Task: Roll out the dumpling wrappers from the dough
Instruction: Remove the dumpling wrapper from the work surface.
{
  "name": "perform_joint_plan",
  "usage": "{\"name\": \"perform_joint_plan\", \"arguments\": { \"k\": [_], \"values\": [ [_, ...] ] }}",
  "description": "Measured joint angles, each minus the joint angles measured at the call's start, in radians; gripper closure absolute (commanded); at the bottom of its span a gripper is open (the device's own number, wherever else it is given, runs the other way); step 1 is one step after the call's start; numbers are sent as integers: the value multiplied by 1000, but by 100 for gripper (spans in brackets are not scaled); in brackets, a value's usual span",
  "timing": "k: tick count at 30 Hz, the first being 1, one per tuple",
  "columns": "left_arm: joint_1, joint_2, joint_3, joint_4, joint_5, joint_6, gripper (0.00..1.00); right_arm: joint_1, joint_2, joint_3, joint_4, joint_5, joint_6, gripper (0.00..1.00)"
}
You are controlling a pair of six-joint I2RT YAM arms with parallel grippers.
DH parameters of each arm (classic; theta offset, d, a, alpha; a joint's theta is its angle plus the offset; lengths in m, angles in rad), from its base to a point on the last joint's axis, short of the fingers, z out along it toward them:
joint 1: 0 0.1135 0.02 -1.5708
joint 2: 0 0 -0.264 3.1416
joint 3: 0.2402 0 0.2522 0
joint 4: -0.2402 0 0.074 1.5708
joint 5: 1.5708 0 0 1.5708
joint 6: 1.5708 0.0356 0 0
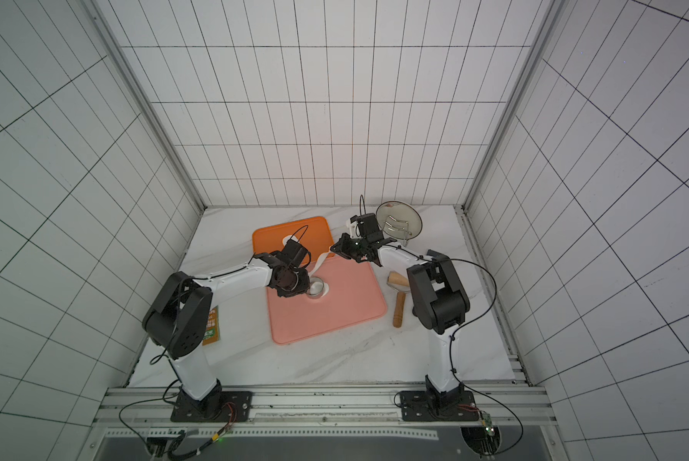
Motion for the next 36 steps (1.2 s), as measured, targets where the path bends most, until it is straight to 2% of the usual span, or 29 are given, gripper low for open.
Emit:
{"name": "perform_joint_plan", "arguments": {
  "k": [6, 12, 26, 32, 36],
  "values": [
    [0, 0, 3, -10, -2, 16, 82, -48, -55, -98, 39, 16, 23, 100],
    [3, 0, 12, -24, -4, 30, 83, -114, -149, -181, 77, 35, 40, 100],
    [8, 0, 16, -47, -7, 45, 82, -154, -335, -277, 74, 68, 21, 100],
    [8, 0, 16, -49, -11, 46, 82, -142, -327, -274, 4, 83, -39, 100],
    [8, 0, 21, -55, -12, 46, 82, -101, -249, -225, -80, 105, -92, 97]
  ]
}}
